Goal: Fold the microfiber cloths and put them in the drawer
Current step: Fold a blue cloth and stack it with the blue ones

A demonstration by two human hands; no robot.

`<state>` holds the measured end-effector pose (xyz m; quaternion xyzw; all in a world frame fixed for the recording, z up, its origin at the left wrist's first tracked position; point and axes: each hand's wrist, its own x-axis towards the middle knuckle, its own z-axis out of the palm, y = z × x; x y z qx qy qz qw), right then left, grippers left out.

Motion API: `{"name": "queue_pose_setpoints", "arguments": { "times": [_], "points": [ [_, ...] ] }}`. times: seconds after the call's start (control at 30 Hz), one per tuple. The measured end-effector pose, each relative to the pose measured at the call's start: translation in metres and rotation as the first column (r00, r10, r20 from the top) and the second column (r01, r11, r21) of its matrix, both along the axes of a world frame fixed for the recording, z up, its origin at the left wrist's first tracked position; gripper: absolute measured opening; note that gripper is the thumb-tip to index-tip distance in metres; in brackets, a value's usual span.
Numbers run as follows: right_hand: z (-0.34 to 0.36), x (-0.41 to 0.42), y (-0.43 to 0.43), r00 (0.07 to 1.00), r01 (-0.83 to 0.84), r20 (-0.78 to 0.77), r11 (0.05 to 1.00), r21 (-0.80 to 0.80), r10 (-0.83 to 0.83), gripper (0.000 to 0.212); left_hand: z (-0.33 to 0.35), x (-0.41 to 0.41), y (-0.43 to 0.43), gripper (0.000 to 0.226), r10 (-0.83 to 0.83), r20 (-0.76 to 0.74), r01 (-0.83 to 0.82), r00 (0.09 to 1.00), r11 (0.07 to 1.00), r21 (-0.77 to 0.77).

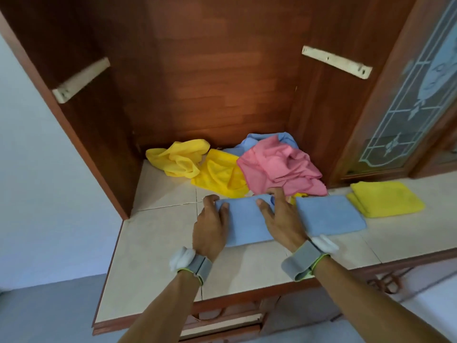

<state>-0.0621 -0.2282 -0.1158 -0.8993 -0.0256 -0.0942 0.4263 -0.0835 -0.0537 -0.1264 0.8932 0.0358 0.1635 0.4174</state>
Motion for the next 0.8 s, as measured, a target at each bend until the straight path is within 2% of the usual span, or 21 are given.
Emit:
{"name": "queue_pose_setpoints", "arguments": {
  "times": [0.1, 0.2, 0.37, 0.47, 0.57, 0.63, 0.7, 0.8],
  "points": [
    [0.013, 0.014, -0.055, 0.993, 0.113, 0.027, 0.993, -0.038, -0.112, 0.031, 0.013, 0.023, -0.056, 0.034, -0.082, 0.021, 0.083, 0.996, 0.994, -0.067],
    [0.025, 0.023, -0.103, 0.98, 0.191, 0.087, 0.971, -0.141, -0.18, 0.031, 0.021, 0.042, -0.108, 0.034, -0.134, 0.049, 0.139, 0.99, 0.983, -0.119],
    [0.028, 0.031, -0.158, 0.959, 0.272, 0.163, 0.906, -0.323, -0.23, 0.03, 0.014, 0.062, -0.175, 0.033, -0.165, -0.023, 0.16, 0.986, 0.977, -0.141],
    [0.017, 0.034, -0.172, 0.954, 0.301, 0.149, 0.839, -0.453, -0.262, 0.034, 0.005, 0.063, -0.196, 0.033, -0.144, -0.082, 0.128, 0.986, 0.976, -0.176],
    [0.008, 0.028, -0.169, 0.926, 0.376, 0.284, 0.68, -0.629, -0.249, 0.044, -0.007, 0.057, -0.199, 0.032, -0.143, -0.144, 0.131, 0.979, 0.987, -0.089],
    [0.006, 0.025, -0.158, 0.931, 0.351, 0.319, 0.676, -0.648, -0.178, 0.048, -0.012, 0.056, -0.196, 0.031, -0.145, -0.141, 0.14, 0.979, 0.989, -0.043],
    [0.0, 0.025, -0.144, 0.96, 0.261, 0.253, 0.725, -0.638, -0.123, 0.048, -0.013, 0.059, -0.193, 0.034, -0.168, -0.132, 0.159, 0.977, 0.984, -0.076],
    [-0.02, 0.022, -0.125, 0.986, 0.163, 0.123, 0.749, -0.643, -0.109, 0.047, -0.014, 0.065, -0.174, 0.056, -0.188, -0.097, 0.176, 0.977, 0.977, -0.121]
  ]
}}
